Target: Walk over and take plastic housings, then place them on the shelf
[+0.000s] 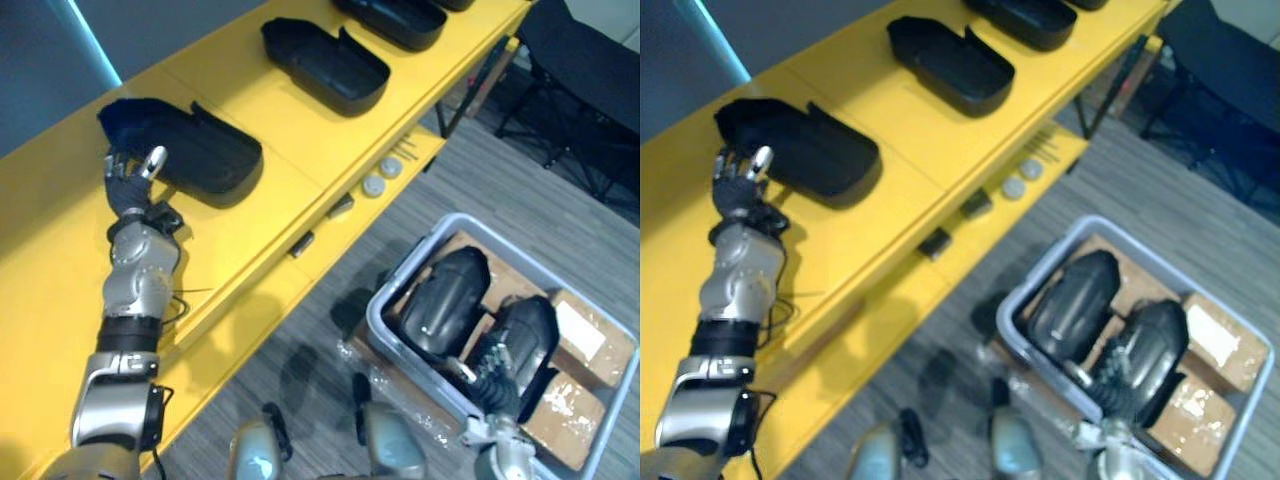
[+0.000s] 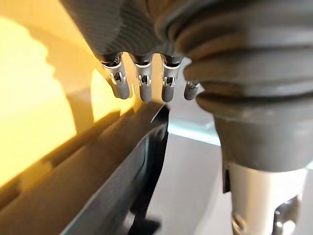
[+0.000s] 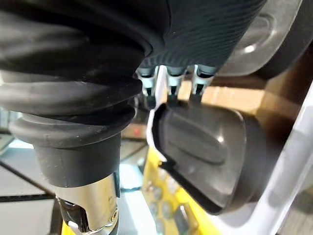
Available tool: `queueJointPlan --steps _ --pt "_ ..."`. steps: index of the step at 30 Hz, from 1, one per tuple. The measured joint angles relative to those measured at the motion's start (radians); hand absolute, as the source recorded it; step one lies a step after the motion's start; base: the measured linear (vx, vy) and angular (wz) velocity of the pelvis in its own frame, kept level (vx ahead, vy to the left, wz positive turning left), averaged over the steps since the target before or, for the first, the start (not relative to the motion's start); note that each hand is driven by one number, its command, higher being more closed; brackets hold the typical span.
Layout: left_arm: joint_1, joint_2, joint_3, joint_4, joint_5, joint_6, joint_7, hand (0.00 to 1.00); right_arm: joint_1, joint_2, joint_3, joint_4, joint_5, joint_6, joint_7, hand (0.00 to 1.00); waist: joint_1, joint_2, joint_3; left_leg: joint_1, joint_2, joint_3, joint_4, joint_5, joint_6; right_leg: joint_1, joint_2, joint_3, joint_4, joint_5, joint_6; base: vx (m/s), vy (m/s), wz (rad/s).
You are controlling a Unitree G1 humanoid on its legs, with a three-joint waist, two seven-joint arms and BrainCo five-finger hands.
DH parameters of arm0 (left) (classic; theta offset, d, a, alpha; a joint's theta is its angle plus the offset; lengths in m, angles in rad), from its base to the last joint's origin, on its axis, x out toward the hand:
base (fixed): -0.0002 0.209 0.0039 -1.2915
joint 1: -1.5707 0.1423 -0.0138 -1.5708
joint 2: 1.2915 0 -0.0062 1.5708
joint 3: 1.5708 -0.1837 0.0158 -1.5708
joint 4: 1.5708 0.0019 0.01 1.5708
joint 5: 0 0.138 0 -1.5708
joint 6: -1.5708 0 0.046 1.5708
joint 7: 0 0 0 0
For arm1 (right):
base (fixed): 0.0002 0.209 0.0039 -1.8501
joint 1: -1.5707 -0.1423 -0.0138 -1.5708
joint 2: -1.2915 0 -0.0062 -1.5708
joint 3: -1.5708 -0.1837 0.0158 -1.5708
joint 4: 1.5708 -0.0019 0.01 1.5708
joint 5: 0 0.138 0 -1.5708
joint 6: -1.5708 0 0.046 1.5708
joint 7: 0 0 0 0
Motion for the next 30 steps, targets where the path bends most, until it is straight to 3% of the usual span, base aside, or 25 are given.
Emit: queueJointPlan --steps 4,6,10,12,13,17,20,23,25,26,30 --pt "0.002 0.004 0.063 -0.006 0.081 -0.017 0.114 0.00 0.012 -0.016 0.033 -0.013 0.000 -0.052 0.036 0.00 0.005 0.005 -0.002 0.028 -0.010 -0.009 -0.020 0.004 -0.003 0.025 -0.005 -0.008 0.007 -0.013 -0.001 0.00 0.001 0.08" --pt "0.041 0.005 0.112 -0.040 0.124 -0.049 0.161 0.00 0.014 -0.022 0.061 -0.064 -0.002 -0.076 0.054 0.00 0.001 0.017 -0.009 0.045 -0.026 -0.027 -0.051 0.019 -0.003 0.047 -0.018 -0.030 -0.005 -0.015 -0.002 0.01 0.006 0.24" --pt "0.222 -0.005 0.174 -0.126 0.152 -0.139 0.169 0.00 -0.017 -0.032 0.074 -0.126 -0.041 -0.137 0.028 0.00 0.006 0.035 -0.047 0.070 -0.037 -0.052 -0.084 0.044 -0.008 0.077 -0.030 -0.062 -0.024 -0.017 -0.004 0.06 -0.015 0.26" --pt "0.359 -0.048 0.218 -0.211 0.163 -0.207 0.157 0.00 -0.043 -0.035 0.058 -0.154 -0.063 -0.183 -0.017 0.00 0.019 0.039 -0.069 0.096 -0.045 -0.077 -0.118 0.058 -0.011 0.110 -0.032 -0.094 -0.040 -0.018 -0.006 0.04 -0.044 0.38" --pt "0.479 -0.114 0.233 -0.305 0.195 -0.261 0.156 0.00 -0.064 -0.035 0.025 -0.166 -0.107 -0.218 -0.060 0.00 0.035 0.041 -0.101 0.102 -0.053 -0.094 -0.145 0.072 -0.013 0.125 -0.033 -0.115 -0.059 -0.019 -0.008 0.04 -0.056 0.37" --pt "0.772 -0.295 0.232 -0.528 0.322 -0.336 0.138 0.00 -0.139 -0.043 -0.078 -0.191 -0.143 -0.218 -0.102 0.00 0.075 0.049 -0.129 0.130 -0.070 -0.157 -0.180 0.093 -0.015 0.196 -0.039 -0.181 -0.111 -0.018 -0.008 0.02 -0.038 0.47" --pt "0.908 -0.349 0.242 -0.613 0.387 -0.363 0.090 0.00 -0.216 -0.082 -0.133 -0.178 -0.106 -0.176 -0.044 0.00 0.107 0.060 -0.147 0.131 -0.079 -0.197 -0.192 0.107 -0.016 0.231 -0.040 -0.225 -0.143 -0.016 -0.009 -0.05 -0.025 0.46" --pt "0.957 -0.366 0.273 -0.642 0.393 -0.397 0.008 0.00 -0.362 -0.162 -0.143 -0.082 -0.044 -0.077 0.042 0.00 0.137 0.075 -0.159 0.149 -0.092 -0.231 -0.225 0.133 -0.016 0.274 -0.040 -0.265 -0.186 0.000 -0.016 -0.05 -0.025 0.31" --pt "0.966 -0.367 0.282 -0.664 0.393 -0.416 -0.051 0.00 -0.507 -0.207 -0.141 0.040 -0.008 0.029 0.075 0.00 0.148 0.074 -0.168 0.147 -0.101 -0.257 -0.249 0.158 -0.018 0.295 -0.040 -0.302 -0.218 0.017 -0.017 -0.05 -0.030 0.37" --pt "0.966 -0.368 0.282 -0.669 0.393 -0.419 -0.066 0.00 -0.550 -0.221 -0.137 0.081 -0.004 0.054 0.077 0.00 0.153 0.073 -0.170 0.147 -0.103 -0.262 -0.258 0.165 -0.018 0.296 -0.040 -0.306 -0.224 0.021 -0.018 -0.06 -0.033 0.30" --pt "0.960 -0.378 0.259 -0.676 0.386 -0.411 -0.168 0.00 -0.786 -0.316 -0.132 0.353 0.063 0.224 0.099 0.00 0.198 0.059 -0.173 0.149 -0.113 -0.309 -0.320 0.218 -0.019 0.323 -0.039 -0.357 -0.272 0.054 -0.011 -0.01 -0.033 0.34"
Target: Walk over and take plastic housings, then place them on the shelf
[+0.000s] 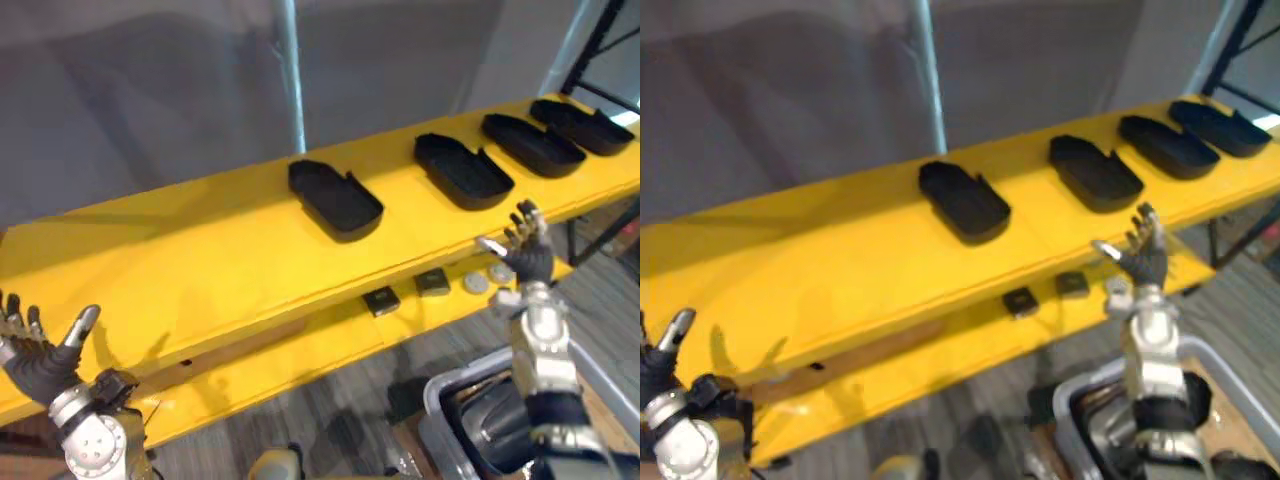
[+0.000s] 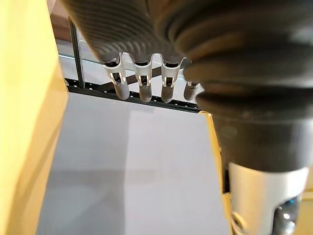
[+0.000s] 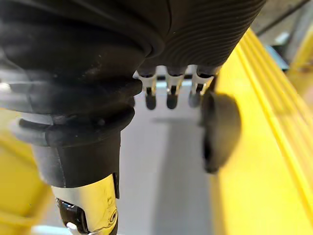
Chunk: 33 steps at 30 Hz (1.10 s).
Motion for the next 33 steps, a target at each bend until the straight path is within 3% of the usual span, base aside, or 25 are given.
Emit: queueJointPlan --steps 6,11,15,18,24,33 --pt "0.005 0.003 -0.078 0.094 -0.005 0.062 -0.071 0.00 -0.211 -0.061 0.077 0.220 0.057 0.120 0.101 0.00 0.052 -0.008 0.003 0.000 -0.007 -0.044 -0.045 0.038 -0.003 0.008 0.003 -0.037 -0.014 0.012 -0.002 0.01 -0.017 0.23" --pt "0.016 0.011 -0.105 0.144 -0.010 0.056 -0.111 0.00 -0.325 -0.101 0.112 0.359 0.075 0.128 0.217 0.00 0.075 -0.015 0.017 -0.006 -0.020 -0.088 -0.059 0.058 0.000 0.017 -0.009 -0.087 0.002 -0.001 -0.004 -0.01 0.008 0.26" --pt "0.017 0.027 -0.108 0.157 -0.014 0.027 -0.112 0.00 -0.378 -0.119 0.152 0.409 0.104 0.160 0.316 0.00 0.087 -0.009 0.050 -0.004 -0.028 -0.116 -0.061 0.067 0.000 0.002 -0.029 -0.114 0.082 -0.046 -0.002 -0.04 0.019 0.26" --pt "0.016 0.028 -0.107 0.157 -0.042 0.016 -0.131 0.00 -0.382 -0.119 0.156 0.420 0.171 0.167 0.406 0.00 0.104 -0.005 0.063 -0.006 -0.030 -0.133 -0.069 0.077 -0.002 -0.006 -0.034 -0.126 0.104 -0.065 -0.001 -0.03 -0.003 0.12" --pt "0.023 0.028 -0.100 0.157 -0.049 0.017 -0.197 0.00 -0.380 -0.120 0.156 0.432 0.234 0.214 0.567 0.00 0.104 -0.006 0.063 0.001 -0.024 -0.138 -0.093 0.091 -0.005 -0.012 -0.032 -0.132 0.114 -0.068 -0.002 0.01 -0.018 0.03" --pt "0.015 0.065 -0.100 0.157 -0.050 0.018 -0.227 0.00 -0.368 -0.119 0.154 0.440 0.234 0.224 0.588 0.00 0.107 -0.023 0.075 0.009 -0.018 -0.135 -0.094 0.091 -0.005 -0.009 -0.028 -0.126 0.114 -0.071 -0.007 0.00 -0.001 -0.01"
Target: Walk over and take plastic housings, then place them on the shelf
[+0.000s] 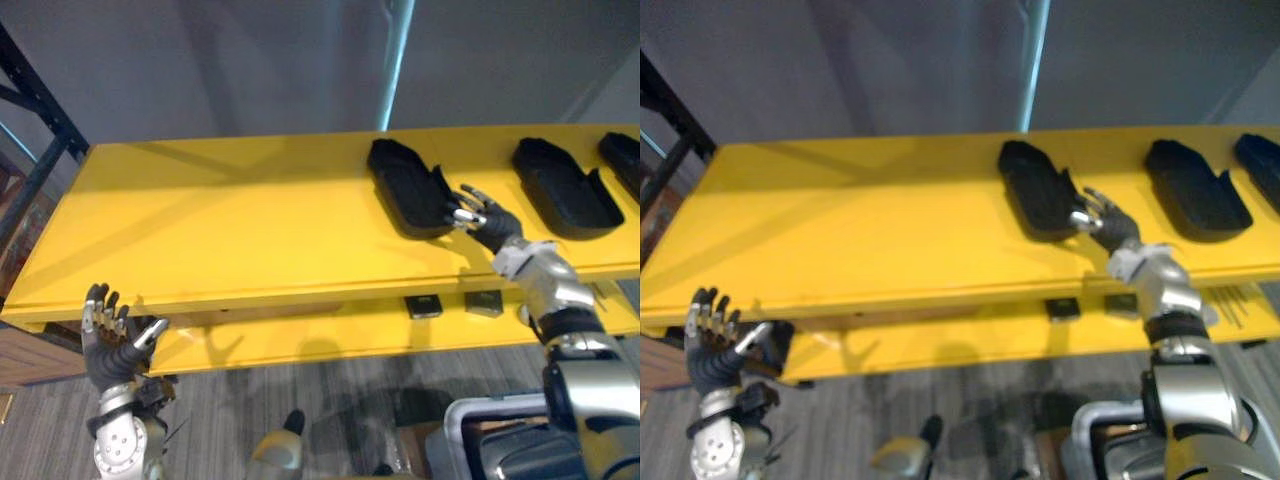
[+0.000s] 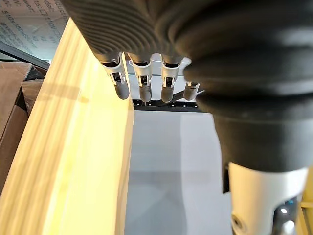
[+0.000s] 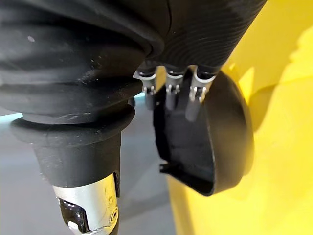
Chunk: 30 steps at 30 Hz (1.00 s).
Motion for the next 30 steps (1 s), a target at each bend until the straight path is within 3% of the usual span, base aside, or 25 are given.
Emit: queueJointPlan --steps 3,7,9,12,16,19,21,22,25,30 --pt "0.000 0.000 -0.001 0.000 0.000 0.000 0.000 0.00 0.020 0.014 0.002 -0.001 -0.001 -0.063 -0.061 0.00 0.003 -0.004 0.004 0.006 0.000 0.001 -0.001 0.000 0.000 0.004 0.000 0.003 0.000 -0.003 -0.005 0.00 0.000 -0.01" --pt "0.001 -0.001 -0.009 0.000 0.000 -0.001 0.001 0.00 0.028 0.024 -0.013 -0.057 0.003 -0.247 -0.231 0.00 0.002 0.004 0.022 0.006 0.002 0.004 -0.006 0.000 0.000 -0.003 0.000 0.010 -0.002 -0.006 -0.006 -0.01 0.001 -0.02" --pt "0.000 -0.001 -0.010 0.000 0.000 -0.001 0.001 0.00 0.033 0.027 -0.033 -0.096 0.028 -0.295 -0.256 0.00 0.001 0.003 0.023 0.007 0.004 0.005 -0.008 0.002 -0.002 -0.003 0.001 0.011 -0.001 -0.005 -0.005 0.00 -0.003 -0.02" --pt "0.000 -0.001 -0.012 0.000 0.001 -0.001 0.001 0.00 0.033 0.029 -0.064 -0.137 0.075 -0.344 -0.264 0.00 0.000 0.003 0.023 0.007 0.004 0.006 -0.007 0.002 -0.003 -0.002 0.001 0.011 0.002 -0.001 0.001 0.03 -0.011 0.00" --pt "0.001 -0.001 -0.021 0.000 0.001 -0.001 0.001 0.00 0.042 0.036 -0.093 -0.159 0.105 -0.376 -0.289 0.00 0.000 0.003 0.023 0.007 0.003 0.006 -0.007 0.002 -0.003 -0.002 0.001 0.011 0.002 -0.001 0.001 0.02 -0.008 0.00" --pt "0.001 -0.001 -0.031 0.000 0.001 -0.001 0.005 0.00 0.052 0.044 -0.125 -0.162 0.054 -0.355 -0.336 0.00 -0.001 0.003 0.023 0.007 0.003 0.006 -0.007 0.002 -0.003 -0.002 0.001 0.011 0.003 -0.001 0.001 0.00 0.000 0.00" --pt "0.002 -0.001 -0.051 0.000 0.001 -0.001 0.009 0.00 0.074 0.045 -0.124 -0.161 0.033 -0.309 -0.341 0.00 0.000 0.003 0.023 0.007 0.003 0.006 -0.007 0.002 -0.003 -0.002 0.001 0.011 0.005 -0.001 0.001 0.00 0.000 0.00" --pt "0.006 -0.001 -0.056 0.000 0.001 0.000 0.011 0.00 0.086 0.052 -0.123 -0.157 0.015 -0.253 -0.326 0.00 -0.001 0.003 0.023 0.008 0.004 0.006 -0.007 0.002 -0.003 -0.003 0.001 0.012 0.009 -0.002 0.000 0.00 0.000 0.00" --pt "0.010 -0.001 -0.056 0.001 0.001 0.000 0.012 0.00 0.104 0.053 -0.108 -0.131 -0.003 -0.178 -0.301 0.00 -0.001 0.003 0.023 0.009 0.004 0.005 -0.006 0.003 -0.003 -0.004 0.000 0.012 0.015 -0.004 -0.001 0.00 0.000 0.00" --pt "0.015 -0.001 -0.056 0.001 0.000 0.000 0.013 0.00 0.105 0.052 -0.107 -0.069 -0.004 -0.106 -0.241 0.00 -0.001 0.003 0.023 0.007 0.005 0.005 -0.008 0.004 -0.004 -0.007 0.000 0.012 0.018 -0.004 -0.001 0.00 0.000 0.00"
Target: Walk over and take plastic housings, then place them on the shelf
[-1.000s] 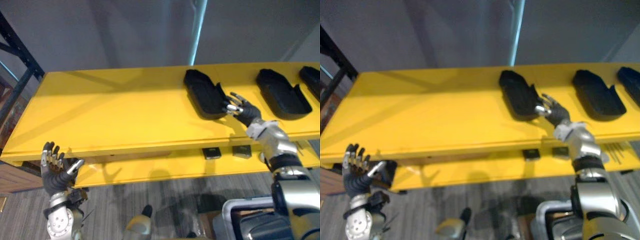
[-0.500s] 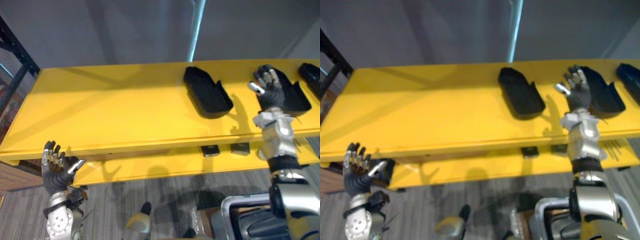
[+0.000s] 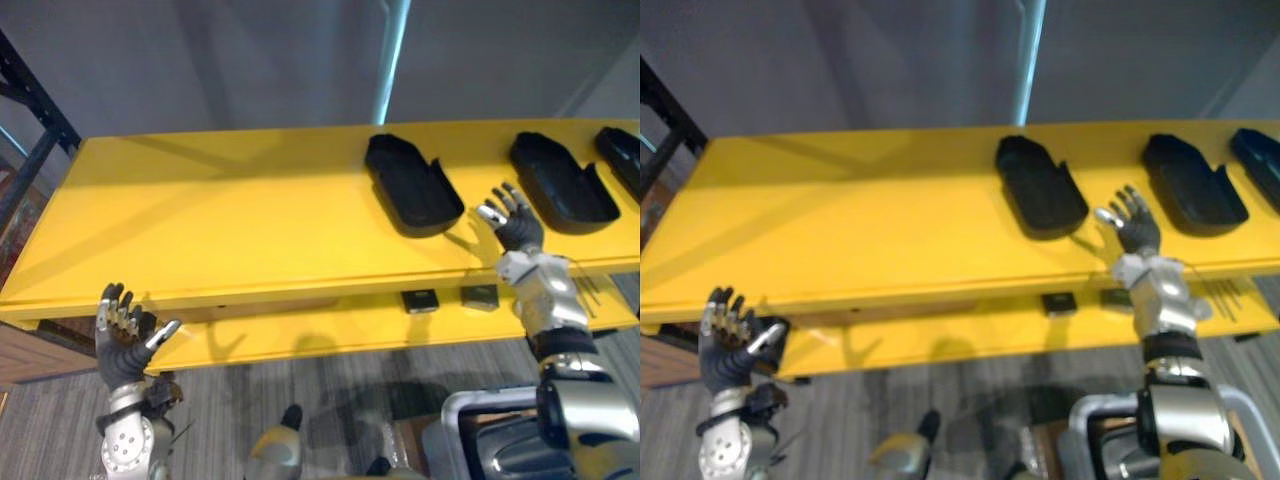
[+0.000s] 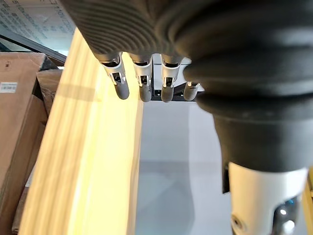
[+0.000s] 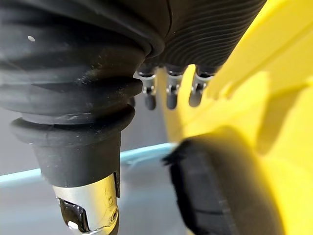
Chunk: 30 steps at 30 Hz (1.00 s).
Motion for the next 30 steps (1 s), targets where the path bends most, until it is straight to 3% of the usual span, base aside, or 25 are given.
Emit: queueJointPlan --steps 8,15,30 --pt "-0.003 0.000 0.001 0.000 0.000 0.001 0.000 0.00 0.000 -0.001 0.021 0.035 0.000 0.073 0.135 0.00 0.001 0.000 0.000 -0.002 0.000 0.001 -0.003 0.001 -0.001 -0.005 0.000 0.000 0.000 -0.001 0.000 0.00 0.000 0.00" --pt "-0.006 0.001 0.004 0.000 0.000 0.001 0.000 0.00 -0.005 -0.015 0.040 0.036 0.000 0.077 0.203 0.00 0.001 -0.004 0.002 -0.008 0.002 0.006 -0.002 0.001 -0.001 -0.014 0.000 0.005 0.003 -0.001 0.000 0.00 0.000 -0.01" --pt "-0.010 0.034 0.007 -0.003 -0.003 0.001 0.000 0.00 -0.028 -0.017 0.080 0.035 0.001 0.076 0.243 0.00 0.005 -0.021 0.017 -0.021 0.006 0.012 0.004 0.001 -0.001 -0.032 -0.001 0.008 0.020 -0.006 -0.005 0.00 -0.002 -0.01"
